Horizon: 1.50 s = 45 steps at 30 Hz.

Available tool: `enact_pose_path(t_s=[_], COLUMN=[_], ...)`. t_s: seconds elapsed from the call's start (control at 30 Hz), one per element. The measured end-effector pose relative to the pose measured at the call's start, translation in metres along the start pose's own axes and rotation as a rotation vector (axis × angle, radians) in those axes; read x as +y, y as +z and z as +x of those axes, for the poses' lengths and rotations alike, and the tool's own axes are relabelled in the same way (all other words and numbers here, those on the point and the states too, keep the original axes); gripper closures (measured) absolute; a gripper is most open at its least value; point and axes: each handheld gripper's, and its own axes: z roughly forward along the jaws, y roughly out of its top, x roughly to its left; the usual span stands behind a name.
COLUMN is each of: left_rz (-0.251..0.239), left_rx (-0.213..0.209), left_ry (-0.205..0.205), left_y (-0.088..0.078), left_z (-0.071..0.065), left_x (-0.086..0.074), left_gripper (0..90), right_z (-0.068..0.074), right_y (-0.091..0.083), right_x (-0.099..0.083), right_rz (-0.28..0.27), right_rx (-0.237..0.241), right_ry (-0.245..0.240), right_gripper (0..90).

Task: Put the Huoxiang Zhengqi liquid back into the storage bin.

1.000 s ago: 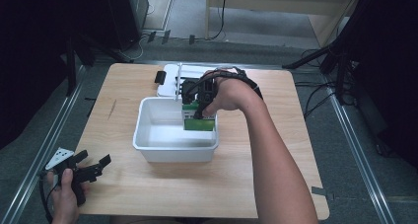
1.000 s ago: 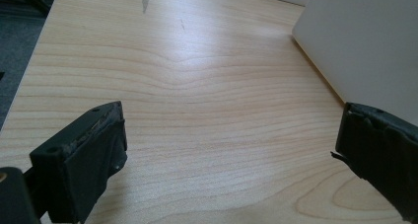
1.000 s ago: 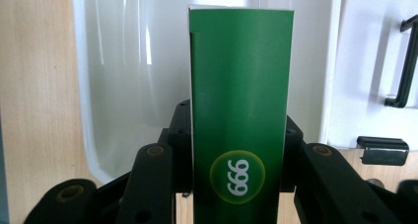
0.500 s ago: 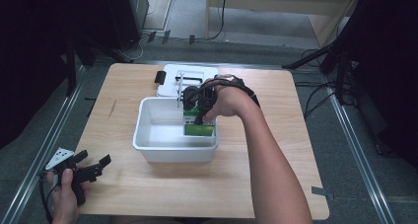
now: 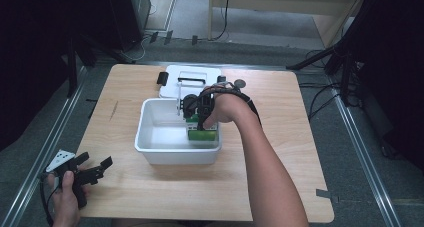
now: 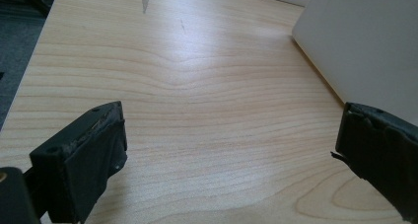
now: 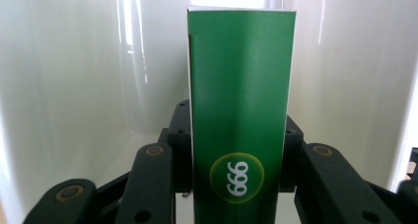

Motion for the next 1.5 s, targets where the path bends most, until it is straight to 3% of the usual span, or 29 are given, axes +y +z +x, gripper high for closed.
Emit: enact_pose_path(t_s=[0.23, 0.37, 0.7, 1.07, 1.3, 1.5], left_rz=[0.0, 0.0, 0.003, 0.004, 0.008, 0.008], left_rx=[0.0, 0.0, -0.004, -0.004, -0.001, 0.0], left_ry=[0.001, 0.0, -0.003, -0.008, -0.007, -0.003], left_y=[0.0, 0.0, 0.0, 0.0, 0.0, 0.0], left_z=[0.0, 0.0, 0.0, 0.0, 0.0, 0.0], left_x=[0.0, 0.0, 0.0, 0.0, 0.0, 0.0], left_gripper=[0.0, 0.0, 0.0, 0.0, 0.0, 0.0], right_z=[0.0, -0.003, -0.003, -0.002, -0.001, 0.0], right_y=[0.007, 0.007, -0.004, -0.032, -0.053, -0.066], right_x=[0.001, 0.0, -0.004, -0.011, -0.028, -0.05], right_rz=[0.01, -0.001, -0.054, -0.121, -0.147, -0.172], right_rx=[-0.001, -0.004, -0.019, -0.051, -0.078, -0.125], right_ry=[0.001, 0.029, 0.076, 0.137, 0.175, 0.239], right_gripper=[62.2, 60.2, 44.8, 36.5, 34.8, 33.2])
